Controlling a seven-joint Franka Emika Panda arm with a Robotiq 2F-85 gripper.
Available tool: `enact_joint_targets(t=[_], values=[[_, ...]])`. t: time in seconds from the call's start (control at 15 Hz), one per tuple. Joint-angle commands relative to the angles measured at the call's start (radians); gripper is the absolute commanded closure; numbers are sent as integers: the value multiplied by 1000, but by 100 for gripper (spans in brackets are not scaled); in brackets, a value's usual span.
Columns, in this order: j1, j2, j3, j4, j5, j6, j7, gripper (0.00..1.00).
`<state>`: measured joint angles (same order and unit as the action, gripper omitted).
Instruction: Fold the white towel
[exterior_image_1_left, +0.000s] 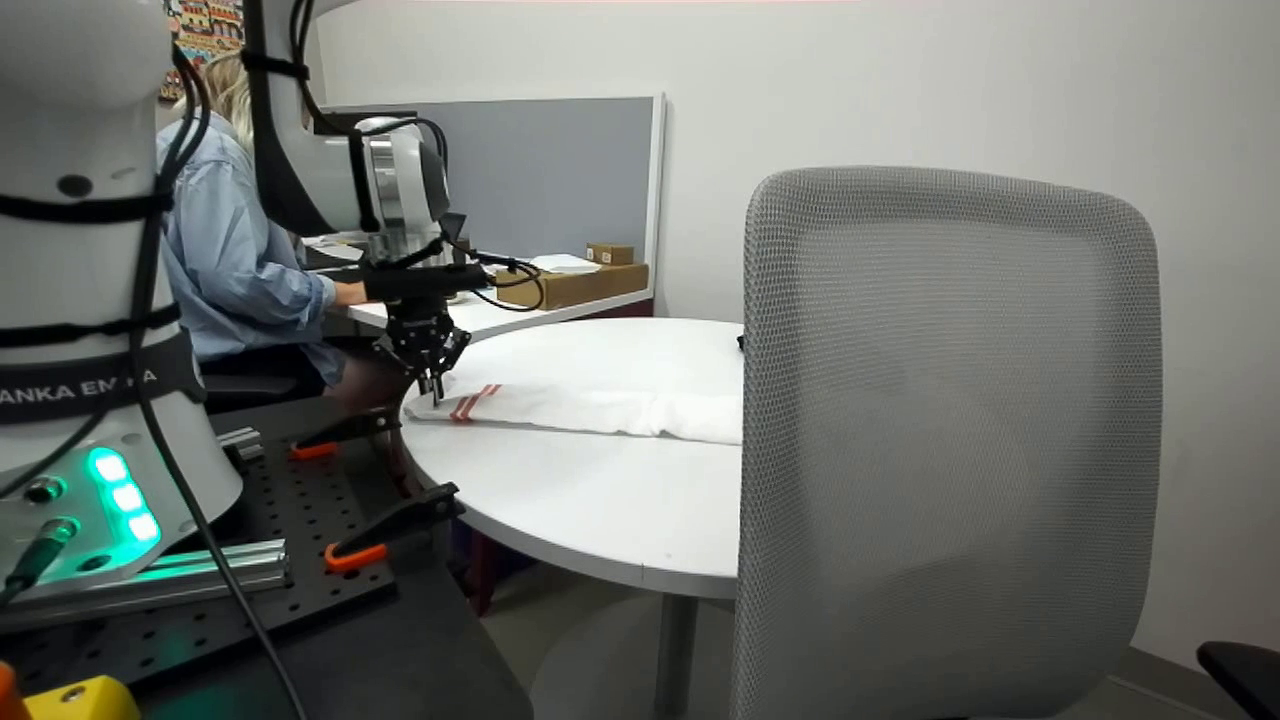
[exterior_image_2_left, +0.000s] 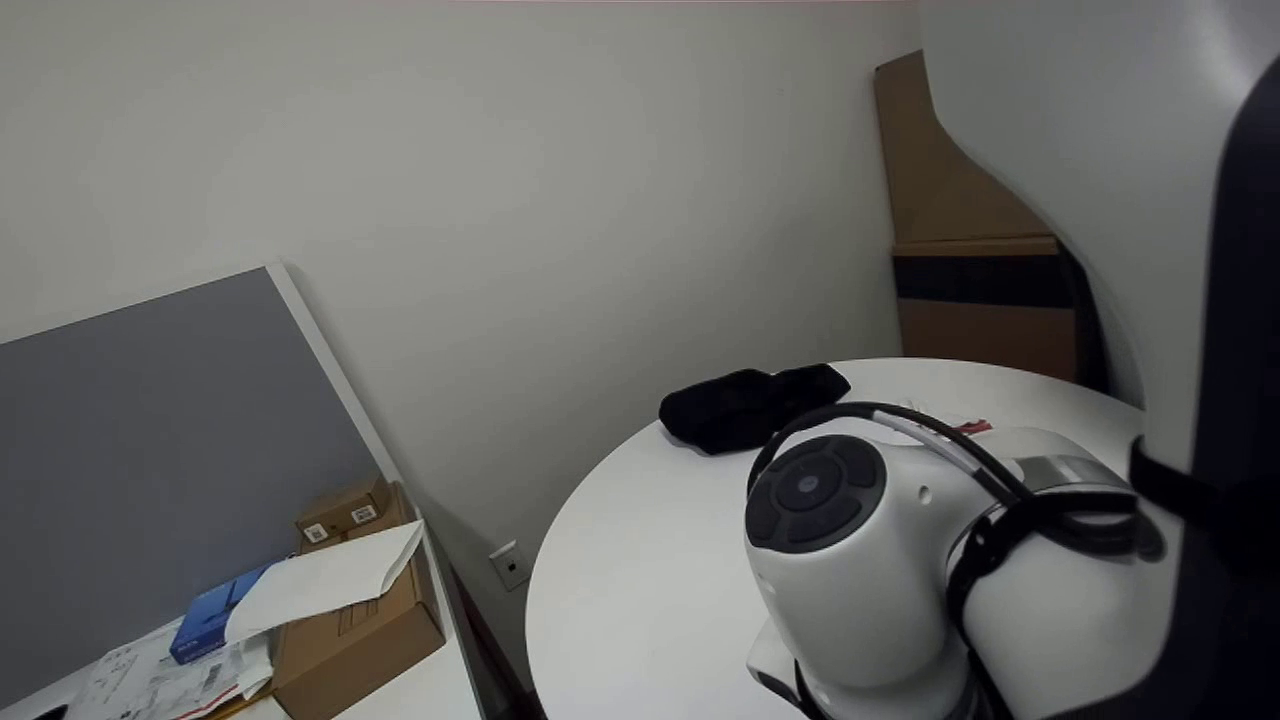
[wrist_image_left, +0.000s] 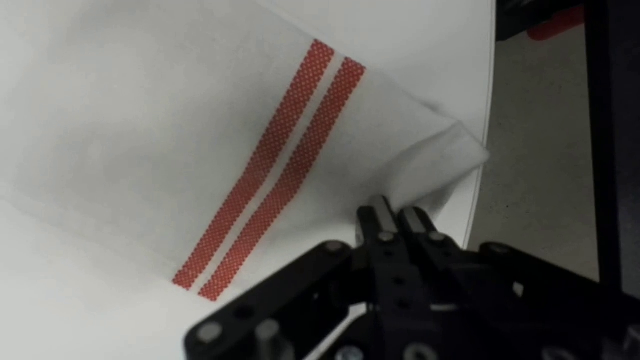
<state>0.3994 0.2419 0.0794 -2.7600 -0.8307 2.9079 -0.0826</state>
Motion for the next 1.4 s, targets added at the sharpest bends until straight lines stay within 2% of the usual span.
enact_joint_targets(t=[0.0,0.2,0.4,0.47,0.67,0.8,0.93,1.0,1.07,1.33], values=[[-54,-21,15,1,51,41,-21,92],[-147,-66,82,15,183,61,-100,93],[-241,-171,209,-25,430,33,-252,92],[-264,-167,263,17,506,11,-293,93],[-281,-269,393,17,761,-37,-459,93],[-241,-333,429,52,927,-122,-590,93],[-189,-435,427,85,1077,-258,-723,92],[-168,-491,418,98,1109,-330,-755,93],[-69,-536,318,114,1098,-400,-763,93],[-12,-644,200,183,1010,-589,-760,93]])
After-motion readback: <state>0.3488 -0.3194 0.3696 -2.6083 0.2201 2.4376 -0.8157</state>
